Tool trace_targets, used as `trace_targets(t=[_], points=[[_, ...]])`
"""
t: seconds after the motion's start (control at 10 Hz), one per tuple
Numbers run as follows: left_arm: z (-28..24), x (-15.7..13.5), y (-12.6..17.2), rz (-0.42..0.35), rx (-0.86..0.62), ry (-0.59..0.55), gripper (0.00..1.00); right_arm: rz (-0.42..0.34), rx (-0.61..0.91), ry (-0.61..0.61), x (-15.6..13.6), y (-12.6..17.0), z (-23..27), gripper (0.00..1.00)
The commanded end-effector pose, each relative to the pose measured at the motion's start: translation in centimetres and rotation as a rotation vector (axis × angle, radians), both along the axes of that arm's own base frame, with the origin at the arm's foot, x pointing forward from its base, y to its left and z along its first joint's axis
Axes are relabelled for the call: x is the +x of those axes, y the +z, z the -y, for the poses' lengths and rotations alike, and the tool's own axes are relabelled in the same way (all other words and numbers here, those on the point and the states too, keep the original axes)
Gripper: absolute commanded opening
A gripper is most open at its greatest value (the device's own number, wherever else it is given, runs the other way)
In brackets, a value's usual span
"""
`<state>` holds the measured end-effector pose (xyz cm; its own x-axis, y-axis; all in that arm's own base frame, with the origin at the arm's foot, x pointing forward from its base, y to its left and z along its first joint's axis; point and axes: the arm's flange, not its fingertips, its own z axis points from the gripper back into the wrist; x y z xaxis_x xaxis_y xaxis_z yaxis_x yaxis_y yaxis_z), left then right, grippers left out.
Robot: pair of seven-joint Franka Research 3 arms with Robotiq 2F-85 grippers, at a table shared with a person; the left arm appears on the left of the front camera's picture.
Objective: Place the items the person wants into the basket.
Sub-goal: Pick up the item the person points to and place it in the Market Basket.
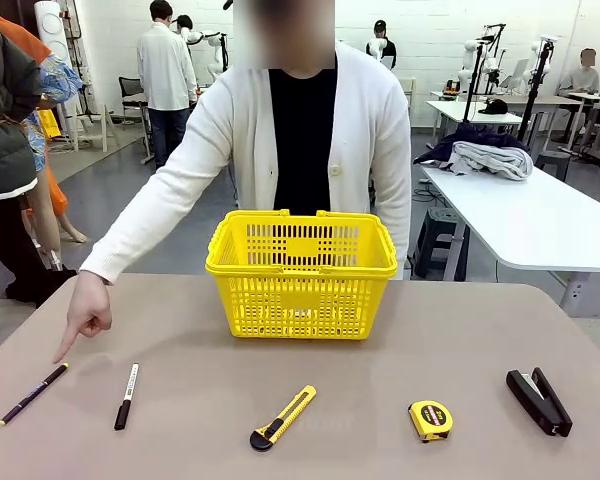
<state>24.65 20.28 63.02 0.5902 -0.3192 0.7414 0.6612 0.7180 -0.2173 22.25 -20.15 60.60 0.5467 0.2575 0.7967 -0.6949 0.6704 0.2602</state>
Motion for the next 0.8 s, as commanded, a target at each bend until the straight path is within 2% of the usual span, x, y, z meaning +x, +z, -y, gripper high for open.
trace_targets(t=[0.0, 0.2, 0.4, 0.5, 0.7], points=[[0.1, -0.1, 0.2, 0.011, -0.009, -0.012, 1.00, 0.011, 0.005, 0.018, 0.1, 0.1, 0.1, 1.00], [0.0, 0.0, 0.0, 0.000, 0.000, 0.000, 1.00, 0.011, 0.005, 0.018, 0.1, 0.1, 0.1, 1.00], [3.0, 2.9, -1.5, -0.236, 0.267, -0.077, 1.00, 0.011, 0.005, 0.018, 0.1, 0.1, 0.1, 1.00], [5.1, 4.1, -2.7, -0.303, 0.396, -0.118, 1.00, 0.011, 0.005, 0.018, 0.1, 0.1, 0.1, 1.00], [8.7, 5.7, -5.6, -0.352, 0.567, -0.160, 1.00, 0.011, 0.005, 0.018, 0.1, 0.1, 0.1, 1.00]])
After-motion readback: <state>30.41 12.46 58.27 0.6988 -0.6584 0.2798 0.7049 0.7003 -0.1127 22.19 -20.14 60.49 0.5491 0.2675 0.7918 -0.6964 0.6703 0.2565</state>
